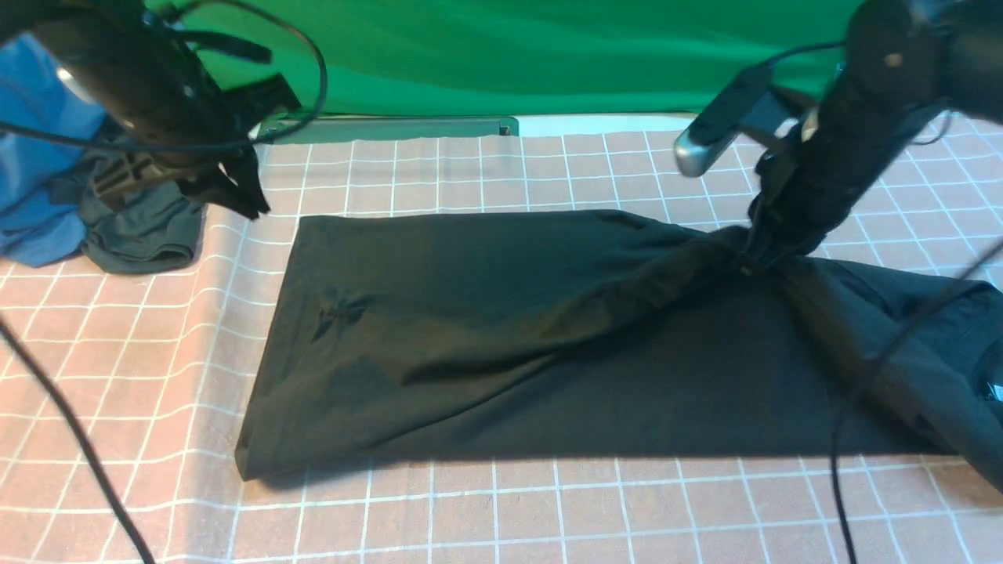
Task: Fold a long-sleeved shirt over a pink coffee tablecloth.
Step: 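Fold the black garment in half by bringing its near edge over to the far edge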
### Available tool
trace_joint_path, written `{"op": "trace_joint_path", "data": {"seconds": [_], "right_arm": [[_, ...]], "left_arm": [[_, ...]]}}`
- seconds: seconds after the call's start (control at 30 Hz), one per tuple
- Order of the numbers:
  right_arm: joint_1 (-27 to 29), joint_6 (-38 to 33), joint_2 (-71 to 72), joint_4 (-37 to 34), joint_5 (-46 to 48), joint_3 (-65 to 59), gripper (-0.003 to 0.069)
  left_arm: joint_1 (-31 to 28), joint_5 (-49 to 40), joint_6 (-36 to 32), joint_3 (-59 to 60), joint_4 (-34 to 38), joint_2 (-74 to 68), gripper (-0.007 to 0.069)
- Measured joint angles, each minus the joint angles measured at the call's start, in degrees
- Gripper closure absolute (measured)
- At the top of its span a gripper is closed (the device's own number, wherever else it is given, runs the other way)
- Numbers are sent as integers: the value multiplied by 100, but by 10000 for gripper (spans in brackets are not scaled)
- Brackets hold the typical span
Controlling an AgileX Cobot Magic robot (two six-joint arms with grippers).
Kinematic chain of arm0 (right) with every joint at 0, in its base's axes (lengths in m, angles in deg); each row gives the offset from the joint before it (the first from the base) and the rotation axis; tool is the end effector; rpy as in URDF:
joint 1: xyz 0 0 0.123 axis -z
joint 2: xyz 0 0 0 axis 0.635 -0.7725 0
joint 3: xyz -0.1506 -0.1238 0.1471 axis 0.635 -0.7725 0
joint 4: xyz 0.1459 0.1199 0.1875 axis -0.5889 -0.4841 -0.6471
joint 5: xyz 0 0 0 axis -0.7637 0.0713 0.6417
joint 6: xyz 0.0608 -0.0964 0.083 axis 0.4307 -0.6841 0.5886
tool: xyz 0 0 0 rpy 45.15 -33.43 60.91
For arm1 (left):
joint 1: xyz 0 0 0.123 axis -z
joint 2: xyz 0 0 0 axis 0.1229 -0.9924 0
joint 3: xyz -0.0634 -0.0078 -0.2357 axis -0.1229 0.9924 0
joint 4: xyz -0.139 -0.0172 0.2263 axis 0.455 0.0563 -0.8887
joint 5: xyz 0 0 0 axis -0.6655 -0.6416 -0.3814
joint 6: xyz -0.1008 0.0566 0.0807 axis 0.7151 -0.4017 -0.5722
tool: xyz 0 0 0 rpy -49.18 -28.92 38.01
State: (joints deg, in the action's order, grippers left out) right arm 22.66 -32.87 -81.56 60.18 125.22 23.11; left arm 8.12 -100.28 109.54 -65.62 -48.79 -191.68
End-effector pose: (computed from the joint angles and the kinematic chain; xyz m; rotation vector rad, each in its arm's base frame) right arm 0.4051 0.1161 0.1414 -1.0878 2.5948 -0.1064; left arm 0.4160 -0.0242 0.1870 -0.7238 2.7847 -0.2823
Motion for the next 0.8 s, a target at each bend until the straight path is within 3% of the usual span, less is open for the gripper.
{"op": "trace_joint_path", "data": {"seconds": [0.2, 0.37, 0.5, 0.53, 0.67, 0.8], "right_arm": [[6, 11, -385, 0, 133, 66, 587], [6, 24, -383, 0, 126, 77, 587], [6, 29, -383, 0, 121, 77, 587], [6, 29, -383, 0, 121, 77, 587], [6, 34, -383, 0, 113, 77, 587], [6, 48, -383, 0, 108, 80, 587]], "left_arm": [[13, -340, -457, -44, 435, -541, 595], [210, -276, -832, -44, 319, -835, 572], [544, -31, -926, -44, -302, -1097, 435], [564, -11, -926, -44, -326, -1107, 427], [646, 93, -930, -49, -558, -1285, 270], [646, 205, -994, -49, -547, -1367, 211]]}}
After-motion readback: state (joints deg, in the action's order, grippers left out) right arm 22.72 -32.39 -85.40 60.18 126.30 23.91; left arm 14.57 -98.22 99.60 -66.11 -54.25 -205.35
